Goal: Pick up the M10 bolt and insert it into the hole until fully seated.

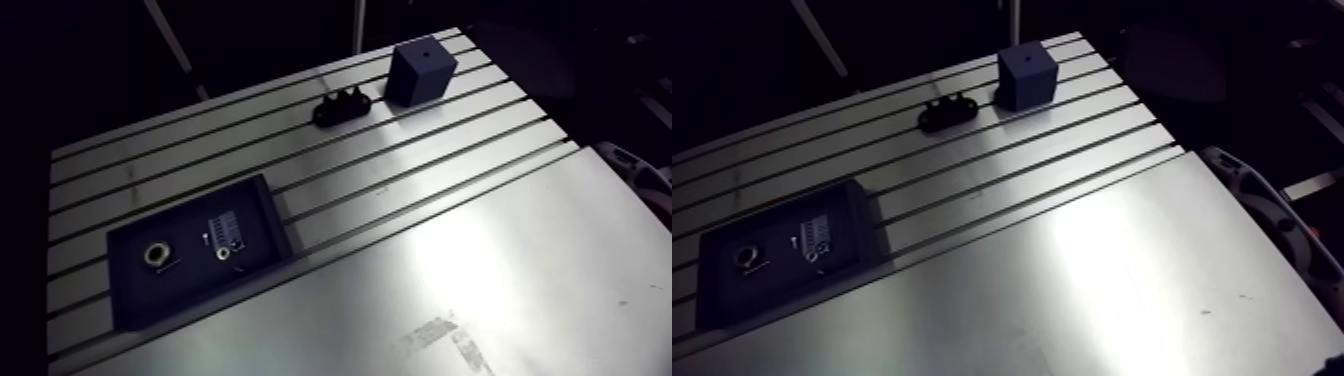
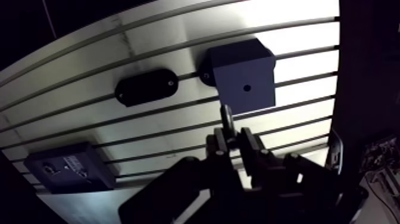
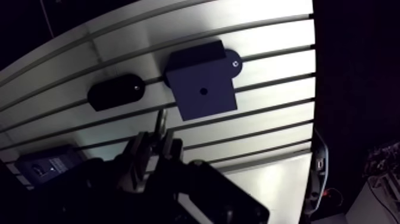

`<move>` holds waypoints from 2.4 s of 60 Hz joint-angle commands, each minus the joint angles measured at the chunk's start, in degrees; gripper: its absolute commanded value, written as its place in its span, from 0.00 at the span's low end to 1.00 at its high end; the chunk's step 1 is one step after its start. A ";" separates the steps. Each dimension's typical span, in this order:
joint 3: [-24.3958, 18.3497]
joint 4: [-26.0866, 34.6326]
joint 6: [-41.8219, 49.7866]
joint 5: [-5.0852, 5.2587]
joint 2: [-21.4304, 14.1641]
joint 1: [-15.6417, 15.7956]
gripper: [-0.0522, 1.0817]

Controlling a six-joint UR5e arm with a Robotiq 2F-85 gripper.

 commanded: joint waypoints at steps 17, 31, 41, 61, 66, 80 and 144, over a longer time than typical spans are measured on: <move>-0.02 0.53 -0.19 0.07 1.08 -1.70 1.00; 0.07 0.53 -0.36 -0.11 1.68 -2.73 1.00; 0.84 0.37 -0.29 -0.27 1.70 -2.93 1.00; 1.12 -0.08 -0.28 -0.28 2.21 -3.19 1.00; 1.22 -0.17 -0.19 -0.28 2.32 -3.28 1.00; 1.22 -0.26 -0.19 -0.28 2.93 -3.37 1.00; 3.16 -0.52 0.16 -0.11 3.19 -3.99 1.00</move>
